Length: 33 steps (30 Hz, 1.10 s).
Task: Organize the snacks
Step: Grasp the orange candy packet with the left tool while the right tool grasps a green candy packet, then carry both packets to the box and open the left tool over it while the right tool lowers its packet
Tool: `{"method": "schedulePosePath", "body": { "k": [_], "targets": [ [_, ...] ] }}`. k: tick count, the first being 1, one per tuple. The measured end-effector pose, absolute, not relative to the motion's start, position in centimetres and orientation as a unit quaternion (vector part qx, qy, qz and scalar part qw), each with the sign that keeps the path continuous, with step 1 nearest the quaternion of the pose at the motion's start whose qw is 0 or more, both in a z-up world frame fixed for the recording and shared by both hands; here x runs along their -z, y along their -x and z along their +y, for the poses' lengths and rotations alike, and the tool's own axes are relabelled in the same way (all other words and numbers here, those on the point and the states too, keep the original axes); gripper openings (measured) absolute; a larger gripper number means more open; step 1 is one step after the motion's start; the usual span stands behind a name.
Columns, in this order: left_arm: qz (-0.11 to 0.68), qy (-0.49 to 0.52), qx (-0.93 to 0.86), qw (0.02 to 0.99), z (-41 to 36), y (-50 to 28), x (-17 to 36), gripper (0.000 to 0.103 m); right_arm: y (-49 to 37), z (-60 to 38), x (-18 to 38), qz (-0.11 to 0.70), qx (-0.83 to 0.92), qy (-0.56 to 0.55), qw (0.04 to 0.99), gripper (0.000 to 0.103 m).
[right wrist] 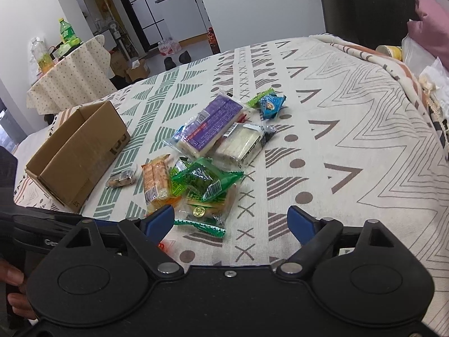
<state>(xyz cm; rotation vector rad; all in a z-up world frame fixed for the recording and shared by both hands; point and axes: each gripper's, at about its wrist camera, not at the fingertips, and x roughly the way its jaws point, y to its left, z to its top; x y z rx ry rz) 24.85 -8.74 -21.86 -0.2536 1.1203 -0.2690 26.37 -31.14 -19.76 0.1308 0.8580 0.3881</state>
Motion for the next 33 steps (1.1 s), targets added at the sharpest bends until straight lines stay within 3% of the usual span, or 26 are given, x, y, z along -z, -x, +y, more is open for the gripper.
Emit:
{"method": "schedulePosePath", "body": {
  "k": [3,6,7,15,27,29,30,33],
  "targets": [
    [0.524,0.107,0.127,0.836,-9.1,-24.8,22.2,0.074,-26.7,-31.2,20.1,0.416,-0.186,-0.067,0.887,0.087],
    [0.521,0.104,0.111,0.840,-9.2,-24.7,22.4,0.054,-27.0,-30.9,20.3,0.414,-0.189,-0.065,0.888,0.087],
    [0.522,0.103,0.107,0.840,-9.1,-24.8,22.4,0.052,-27.1,-30.7,20.4,0.413,-0.190,-0.065,0.888,0.087],
    [0.518,0.118,0.095,0.842,-7.9,-25.0,21.5,0.046,-28.2,-28.8,20.6,0.405,-0.200,-0.064,0.890,0.087],
    [0.494,0.125,0.067,0.858,-5.3,-25.0,19.5,0.046,-29.9,-26.3,21.2,0.385,-0.194,-0.041,0.901,0.086],
    [0.490,0.123,0.063,0.860,-4.9,-24.9,19.1,0.046,-30.1,-26.0,21.6,0.386,-0.186,-0.040,0.903,0.073],
    [0.488,0.123,0.062,0.862,-4.8,-24.8,18.9,0.046,-30.3,-25.8,21.8,0.390,-0.182,-0.039,0.902,0.062],
    [0.481,0.122,0.057,0.867,-4.3,-24.6,18.3,0.046,-30.0,-25.4,21.6,0.382,-0.181,-0.038,0.905,0.049]
  ]
}}
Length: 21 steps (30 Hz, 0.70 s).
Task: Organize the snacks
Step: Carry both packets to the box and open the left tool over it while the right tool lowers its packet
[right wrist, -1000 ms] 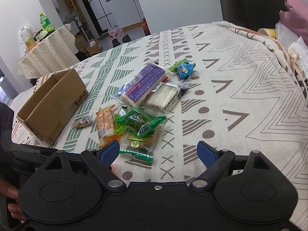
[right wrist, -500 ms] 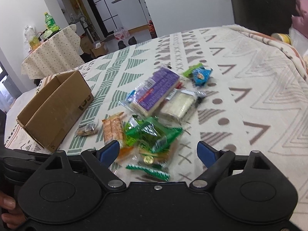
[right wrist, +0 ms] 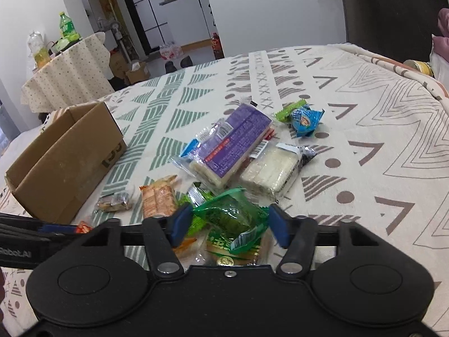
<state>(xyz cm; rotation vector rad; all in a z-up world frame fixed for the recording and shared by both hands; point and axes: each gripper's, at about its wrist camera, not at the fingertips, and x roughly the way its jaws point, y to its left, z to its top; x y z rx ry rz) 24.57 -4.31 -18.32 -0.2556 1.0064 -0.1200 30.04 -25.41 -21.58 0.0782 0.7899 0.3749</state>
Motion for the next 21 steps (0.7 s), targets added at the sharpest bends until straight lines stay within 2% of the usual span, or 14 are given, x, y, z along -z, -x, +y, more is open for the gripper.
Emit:
{"method": "schedulePosePath", "body": {
  "k": [2,3,4,21],
  "targets": [
    [0.474,0.123,0.056,0.870,-4.0,-24.3,17.8,0.046,-29.6,-25.2,21.1,0.376,-0.182,-0.034,0.908,0.046],
    [0.470,0.123,0.055,0.872,-3.9,-24.1,17.5,0.046,-29.5,-25.0,20.9,0.374,-0.183,-0.034,0.909,0.037],
    [0.467,0.124,0.055,0.874,-3.8,-24.0,17.1,0.046,-29.4,-24.9,20.7,0.374,-0.187,-0.036,0.908,0.035],
    [0.406,0.152,0.040,0.900,-0.9,-21.0,12.0,0.046,-26.6,-22.6,14.5,0.299,-0.215,-0.056,0.928,0.034]
  ]
}}
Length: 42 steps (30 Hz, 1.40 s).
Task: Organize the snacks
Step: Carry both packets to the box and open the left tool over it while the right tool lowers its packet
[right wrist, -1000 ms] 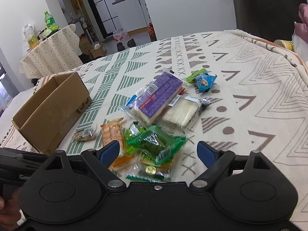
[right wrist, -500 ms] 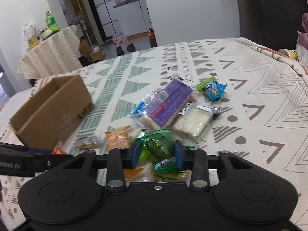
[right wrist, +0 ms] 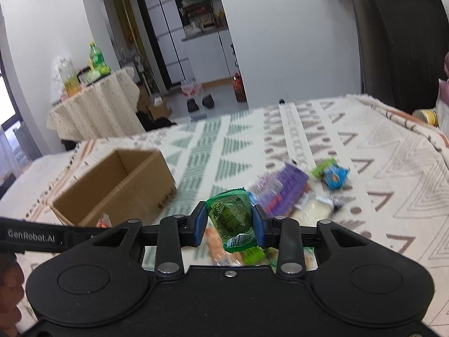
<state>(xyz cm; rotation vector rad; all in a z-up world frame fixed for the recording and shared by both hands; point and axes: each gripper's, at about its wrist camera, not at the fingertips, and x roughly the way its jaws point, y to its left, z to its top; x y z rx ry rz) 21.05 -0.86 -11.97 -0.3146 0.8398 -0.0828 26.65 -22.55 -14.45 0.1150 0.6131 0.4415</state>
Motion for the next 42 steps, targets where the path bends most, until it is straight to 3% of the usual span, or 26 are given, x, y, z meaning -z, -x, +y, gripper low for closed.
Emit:
{"method": "schedulePosePath", "body": {
  "k": [13,33,39,42],
  "targets": [
    [0.365,0.167,0.022,0.916,3.0,-19.9,8.3,0.046,-26.7,-18.1,12.3,0.268,-0.255,-0.071,0.926,0.033],
    [0.365,0.187,-0.029,0.912,10.8,-20.3,8.5,0.046,-27.0,-11.2,10.8,0.259,-0.315,-0.071,0.910,0.034],
    [0.371,0.183,-0.053,0.909,12.1,-20.8,8.9,0.049,-27.3,-9.7,10.9,0.265,-0.328,-0.069,0.904,0.034],
    [0.374,0.183,-0.060,0.907,12.4,-21.1,9.1,0.059,-27.6,-9.2,11.1,0.266,-0.333,-0.068,0.902,0.034]
  ]
}}
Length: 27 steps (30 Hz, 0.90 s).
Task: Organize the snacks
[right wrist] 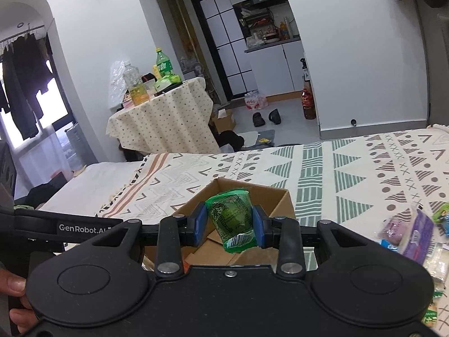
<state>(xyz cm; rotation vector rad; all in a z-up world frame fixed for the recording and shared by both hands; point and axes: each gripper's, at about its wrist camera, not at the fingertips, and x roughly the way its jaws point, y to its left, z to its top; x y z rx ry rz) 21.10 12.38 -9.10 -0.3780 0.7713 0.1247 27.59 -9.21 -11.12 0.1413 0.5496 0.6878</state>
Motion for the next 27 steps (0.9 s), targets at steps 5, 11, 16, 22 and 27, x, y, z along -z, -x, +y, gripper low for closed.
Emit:
{"method": "schedulePosePath", "body": {
  "k": [5,11,16,22,27],
  "targets": [
    [0.385,0.177,-0.087,0.901,12.5,-21.6,9.5,0.074,-28.3,-8.9,11.4,0.264,-0.357,-0.097,0.891,0.049],
    [0.396,0.169,-0.105,0.897,12.3,-21.5,9.5,0.084,-28.0,-10.6,11.4,0.265,-0.348,-0.119,0.891,0.067],
    [0.412,0.175,-0.101,0.889,11.6,-21.7,9.7,0.091,-27.8,-12.6,11.5,0.264,-0.327,-0.129,0.898,0.072],
    [0.416,0.168,-0.105,0.888,10.6,-21.7,9.7,0.092,-27.9,-14.5,12.9,0.294,-0.301,-0.123,0.899,0.075],
    [0.415,0.169,-0.115,0.886,10.3,-21.4,9.7,0.092,-28.0,-13.6,15.5,0.346,-0.305,-0.102,0.882,0.074]
  ]
}}
